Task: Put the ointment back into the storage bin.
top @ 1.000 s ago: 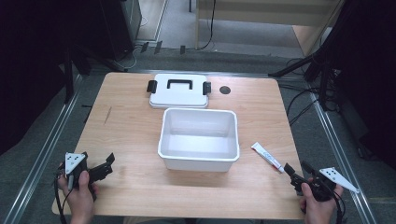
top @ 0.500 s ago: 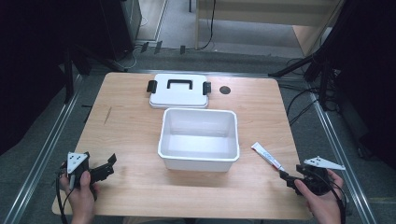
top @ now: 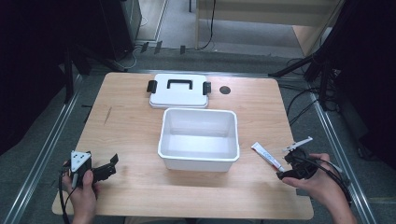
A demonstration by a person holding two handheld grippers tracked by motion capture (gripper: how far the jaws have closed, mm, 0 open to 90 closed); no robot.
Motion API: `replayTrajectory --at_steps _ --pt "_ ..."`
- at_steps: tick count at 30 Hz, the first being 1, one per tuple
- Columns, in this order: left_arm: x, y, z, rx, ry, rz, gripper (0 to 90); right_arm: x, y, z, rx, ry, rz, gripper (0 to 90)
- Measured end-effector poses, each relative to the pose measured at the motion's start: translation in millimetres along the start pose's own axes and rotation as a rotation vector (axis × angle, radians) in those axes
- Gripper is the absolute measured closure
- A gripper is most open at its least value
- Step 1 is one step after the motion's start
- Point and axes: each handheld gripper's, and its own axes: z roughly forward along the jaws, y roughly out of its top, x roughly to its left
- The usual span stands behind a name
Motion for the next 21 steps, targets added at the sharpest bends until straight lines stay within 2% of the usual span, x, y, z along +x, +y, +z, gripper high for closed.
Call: replayTrajectory --at_steps 2,4,5,9,12,16,21 --pt "-0.2 -0.1 -0.1 -0.001 0.000 0.000 0.0 1.1 9.0 -2.0 0.020 -0.003 -0.038 36.0" --pt "-0.3 -0.1 0.0 0.000 0.000 0.001 0.0 0.9 13.5 -2.6 0.029 -0.003 -0.049 36.6" --pt "-0.4 -0.1 0.1 -0.001 0.001 0.001 0.0 -0.5 22.1 -1.9 0.065 -0.010 -0.050 39.9" --pt "-0.5 0.0 0.3 0.001 0.001 0.001 0.0 -2.8 36.5 4.5 0.138 -0.006 -0.090 45.7" --pt "-0.5 0.1 0.4 0.004 0.001 0.003 0.0 -2.4 43.5 8.3 0.156 0.021 -0.098 47.1" --pt "-0.8 0.3 0.8 0.008 0.002 0.007 0.0 -1.8 56.5 20.9 0.158 0.056 -0.137 49.4" --pt "0.1 0.4 0.9 0.010 -0.003 -0.002 0.0 -3.5 65.8 36.3 0.187 0.074 -0.138 54.0"
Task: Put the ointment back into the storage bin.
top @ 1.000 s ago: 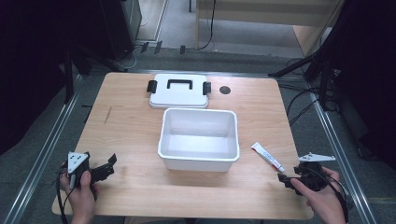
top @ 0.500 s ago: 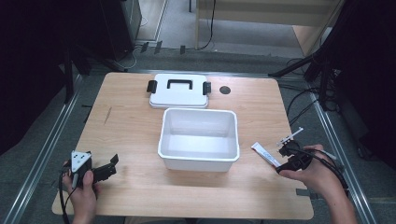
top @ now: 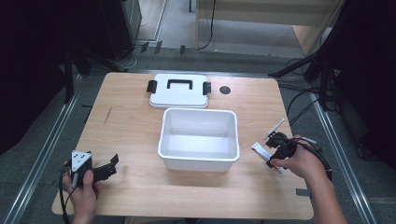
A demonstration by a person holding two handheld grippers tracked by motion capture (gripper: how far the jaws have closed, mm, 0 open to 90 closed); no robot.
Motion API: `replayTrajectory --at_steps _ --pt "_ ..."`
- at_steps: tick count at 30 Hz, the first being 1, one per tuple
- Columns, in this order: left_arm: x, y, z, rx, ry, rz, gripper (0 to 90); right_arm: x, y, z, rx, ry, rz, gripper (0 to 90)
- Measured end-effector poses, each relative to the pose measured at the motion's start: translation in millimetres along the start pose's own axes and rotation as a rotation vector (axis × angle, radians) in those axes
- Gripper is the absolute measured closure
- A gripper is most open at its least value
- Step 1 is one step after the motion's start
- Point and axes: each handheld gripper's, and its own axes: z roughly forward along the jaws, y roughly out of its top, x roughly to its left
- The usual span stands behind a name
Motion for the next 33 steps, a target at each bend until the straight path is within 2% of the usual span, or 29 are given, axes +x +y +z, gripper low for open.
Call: replayTrajectory --at_steps 5,9,16,21,27,33 --pt "-0.9 -0.2 -0.2 0.000 0.010 0.005 2.5 -1.3 8.2 10.7 0.033 -0.002 -0.028 55.6" --pt "-1.1 -0.5 -0.4 -0.003 0.011 0.003 3.3 -3.7 12.6 15.1 0.046 0.003 -0.023 60.0" --pt "-1.2 -0.5 -0.6 0.001 0.010 0.004 3.4 -7.2 14.0 17.3 0.043 0.025 0.024 69.6" --pt "-1.1 -0.4 -0.4 0.002 0.012 0.002 3.6 -9.6 13.9 19.6 0.029 0.043 0.055 70.3" --pt "-1.3 -0.4 -0.4 0.002 0.014 0.003 3.8 -8.6 15.0 21.2 0.017 0.038 0.057 70.8" --pt "-1.6 -0.3 -0.3 0.004 0.018 0.006 4.3 -4.0 17.8 22.7 0.012 0.044 0.099 71.6"
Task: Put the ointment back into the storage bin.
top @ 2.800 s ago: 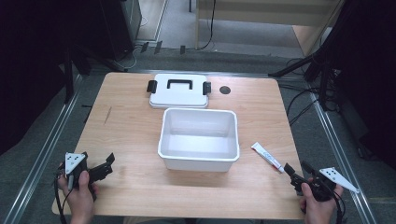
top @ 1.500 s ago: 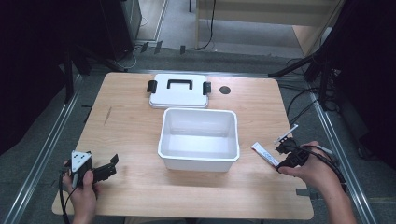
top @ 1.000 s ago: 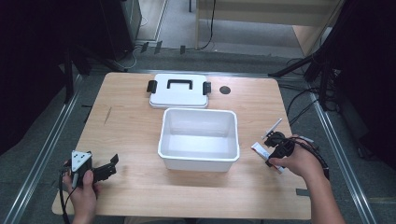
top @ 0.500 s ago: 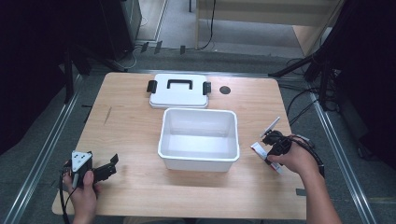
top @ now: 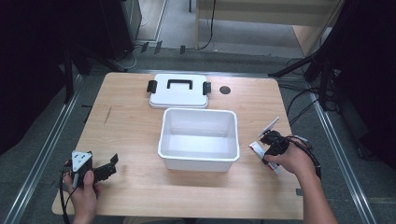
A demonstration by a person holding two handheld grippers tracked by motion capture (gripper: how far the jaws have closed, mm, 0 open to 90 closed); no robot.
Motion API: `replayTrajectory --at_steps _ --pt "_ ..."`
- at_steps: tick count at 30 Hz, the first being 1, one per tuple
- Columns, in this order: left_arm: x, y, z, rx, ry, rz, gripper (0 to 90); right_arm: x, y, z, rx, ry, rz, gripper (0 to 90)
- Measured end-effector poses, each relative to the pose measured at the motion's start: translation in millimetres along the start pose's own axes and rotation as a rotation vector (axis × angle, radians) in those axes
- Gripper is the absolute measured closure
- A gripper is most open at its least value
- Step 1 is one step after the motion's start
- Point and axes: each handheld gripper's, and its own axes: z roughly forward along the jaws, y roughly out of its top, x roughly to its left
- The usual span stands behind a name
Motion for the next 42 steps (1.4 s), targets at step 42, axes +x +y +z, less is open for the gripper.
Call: replayTrajectory --at_steps 42 --pt "-1.5 -0.3 -0.2 -0.004 0.009 0.007 4.4 18.6 42.3 -121.0 -0.079 0.065 0.072 72.2"
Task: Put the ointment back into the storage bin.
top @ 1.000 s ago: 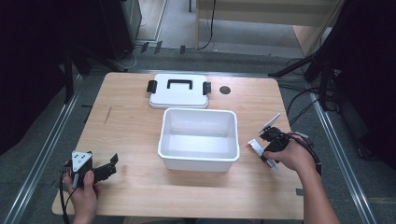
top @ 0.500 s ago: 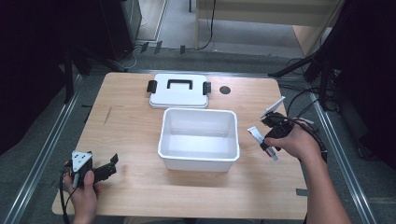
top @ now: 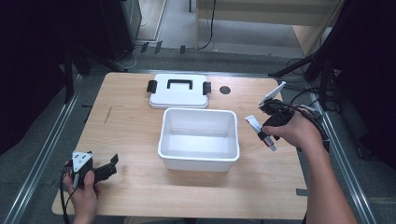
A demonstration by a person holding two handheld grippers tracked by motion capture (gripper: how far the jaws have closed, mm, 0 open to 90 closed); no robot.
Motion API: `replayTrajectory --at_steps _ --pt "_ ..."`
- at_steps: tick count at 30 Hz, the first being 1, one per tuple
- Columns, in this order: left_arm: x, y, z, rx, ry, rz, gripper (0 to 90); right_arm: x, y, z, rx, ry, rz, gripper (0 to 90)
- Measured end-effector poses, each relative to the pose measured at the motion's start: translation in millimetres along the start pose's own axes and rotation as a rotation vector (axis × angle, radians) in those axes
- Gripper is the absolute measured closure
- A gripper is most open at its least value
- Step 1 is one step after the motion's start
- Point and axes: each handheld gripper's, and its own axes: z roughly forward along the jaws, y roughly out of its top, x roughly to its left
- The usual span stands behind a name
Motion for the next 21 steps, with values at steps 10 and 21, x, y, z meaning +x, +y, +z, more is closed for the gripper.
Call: replayTrajectory --at_steps 10,21 --pt "-1.1 0.0 0.1 0.001 0.007 0.005 6.4 23.8 15.8 -19.5 -0.027 0.024 -0.029 72.2" --pt "0.0 0.2 0.1 0.004 0.004 0.003 6.5 51.0 37.9 -21.2 -0.013 0.047 -0.061 72.2"
